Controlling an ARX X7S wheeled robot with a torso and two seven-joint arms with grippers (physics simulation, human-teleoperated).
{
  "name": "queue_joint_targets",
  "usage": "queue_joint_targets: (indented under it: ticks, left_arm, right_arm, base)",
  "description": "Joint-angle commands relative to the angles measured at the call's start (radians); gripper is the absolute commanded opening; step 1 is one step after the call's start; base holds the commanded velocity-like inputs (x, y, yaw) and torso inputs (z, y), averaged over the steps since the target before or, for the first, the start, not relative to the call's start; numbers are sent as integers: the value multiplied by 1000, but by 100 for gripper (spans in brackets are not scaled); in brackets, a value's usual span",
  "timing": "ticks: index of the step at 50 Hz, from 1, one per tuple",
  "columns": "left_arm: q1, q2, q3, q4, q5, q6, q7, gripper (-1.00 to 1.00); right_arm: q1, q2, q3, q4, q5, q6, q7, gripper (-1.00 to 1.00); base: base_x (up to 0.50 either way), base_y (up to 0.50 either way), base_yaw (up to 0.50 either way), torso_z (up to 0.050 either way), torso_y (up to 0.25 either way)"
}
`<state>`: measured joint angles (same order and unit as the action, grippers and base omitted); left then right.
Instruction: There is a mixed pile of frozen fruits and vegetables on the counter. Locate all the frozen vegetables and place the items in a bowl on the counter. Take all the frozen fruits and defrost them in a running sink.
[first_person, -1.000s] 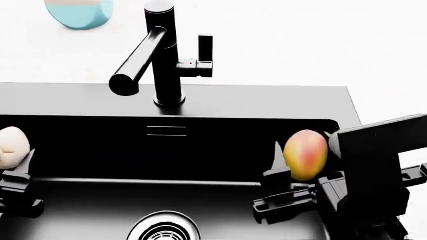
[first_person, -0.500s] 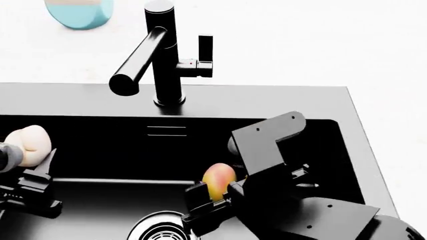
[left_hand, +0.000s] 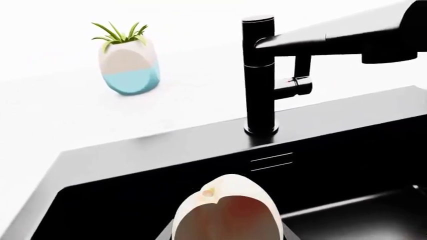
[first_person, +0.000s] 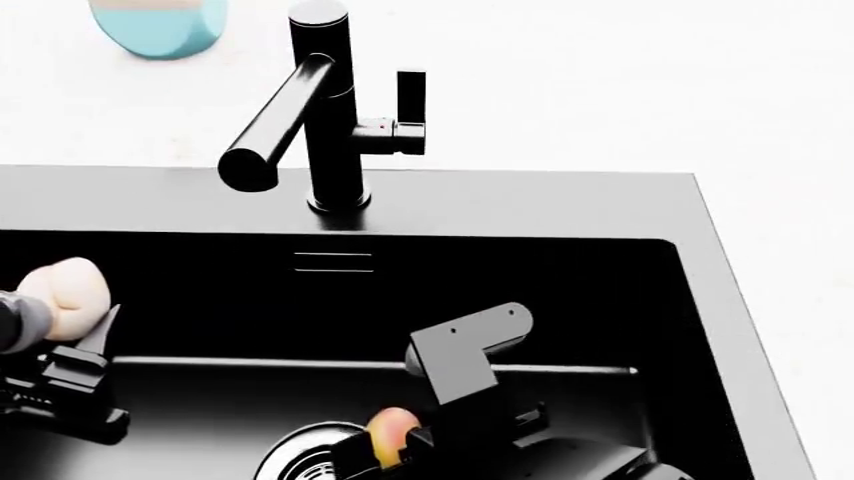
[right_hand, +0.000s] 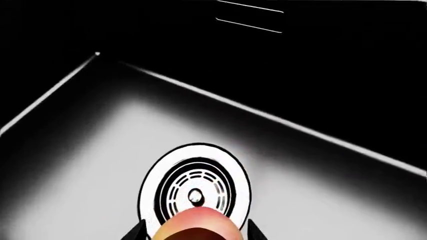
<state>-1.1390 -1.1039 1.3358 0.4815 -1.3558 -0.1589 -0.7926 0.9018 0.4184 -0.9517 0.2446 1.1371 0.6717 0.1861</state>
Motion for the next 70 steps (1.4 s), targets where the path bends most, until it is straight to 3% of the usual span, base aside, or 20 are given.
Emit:
queue_joint_targets:
  ticks: [1, 2, 17, 28, 35, 49, 70]
  left_arm:
    - [-8, 10, 3, -11, -22, 1, -22, -100]
    - [-8, 12, 3, -13, -22, 0, -22, -100]
    - [0, 22, 11, -18, -20, -11, -8, -100]
    - [10, 96, 42, -86, -23, -52, 49, -100]
    - [-7, 162, 57, -168, -29, -93, 104, -100]
    - [24, 258, 77, -403, -26, -94, 202, -100]
    - [82, 401, 112, -698, -17, -103, 312, -100]
  right_arm:
    - [-4, -18, -10, 28, -30, -10, -18, -100]
    - [-3, -15, -10, 19, -30, -7, -13, 100]
    - [-8, 76, 66, -192, 38, -8, 99, 100]
    - [-19, 272, 234, -561, 194, -32, 318, 100]
    - [16, 369, 271, -695, 223, 18, 468, 100]
    - [-26, 511, 394, -816, 333, -55, 553, 100]
    - [17, 557, 427, -834, 400, -37, 574, 100]
  base:
    - [0, 0, 0, 0, 0]
    - [0, 0, 0, 0, 10]
    - [0, 0, 0, 0, 0]
    - [0, 0, 0, 0, 0]
    - [0, 0, 0, 0, 0]
    - [0, 0, 0, 0, 0]
    - [0, 0, 0, 0, 0]
